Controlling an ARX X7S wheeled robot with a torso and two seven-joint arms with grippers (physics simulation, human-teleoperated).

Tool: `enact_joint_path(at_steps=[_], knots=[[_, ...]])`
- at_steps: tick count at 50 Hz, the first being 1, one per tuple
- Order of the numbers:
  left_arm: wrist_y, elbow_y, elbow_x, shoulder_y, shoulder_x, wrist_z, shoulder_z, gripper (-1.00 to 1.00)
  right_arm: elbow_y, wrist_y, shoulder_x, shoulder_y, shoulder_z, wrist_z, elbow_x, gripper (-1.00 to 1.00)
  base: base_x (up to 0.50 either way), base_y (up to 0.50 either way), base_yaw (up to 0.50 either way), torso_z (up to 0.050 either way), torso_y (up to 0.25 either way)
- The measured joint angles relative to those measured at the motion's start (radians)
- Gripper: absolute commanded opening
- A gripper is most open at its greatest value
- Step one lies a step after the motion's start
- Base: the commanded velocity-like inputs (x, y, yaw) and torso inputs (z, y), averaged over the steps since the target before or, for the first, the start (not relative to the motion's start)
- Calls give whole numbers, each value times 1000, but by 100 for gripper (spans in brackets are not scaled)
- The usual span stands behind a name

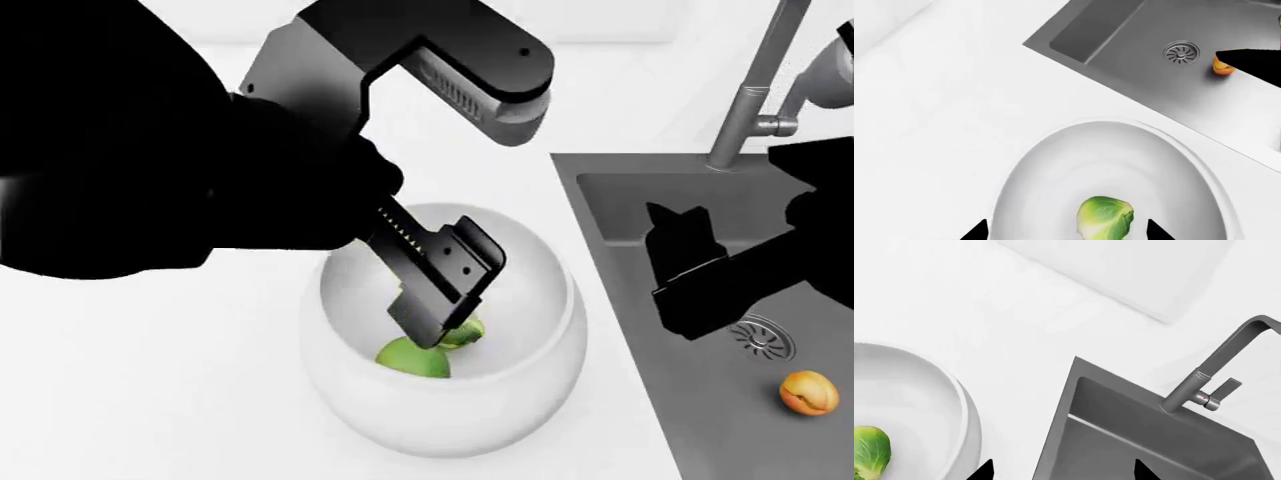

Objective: There is a mixed pile of frozen fruits and vegetables on the counter. Locate all the frozen vegetables and place the items in a bowl on the counter. Take all the frozen fruits and defrost them in a running sink.

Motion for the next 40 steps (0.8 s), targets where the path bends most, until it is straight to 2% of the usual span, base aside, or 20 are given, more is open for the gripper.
enact_joint_path(at_steps=[10,23,40], knots=[[53,99,-17,-27,-103,-52,-48,100,-54,-40,21,-17,52,-43,-59,100,0,0,0,0,0],[103,228,53,-49,-219,-100,-140,100,-140,-104,38,-19,125,-57,-155,100,0,0,0,0,0],[154,417,135,-71,-387,-288,-185,100,-251,-233,70,-77,179,-19,-258,100,0,0,0,0,0]])
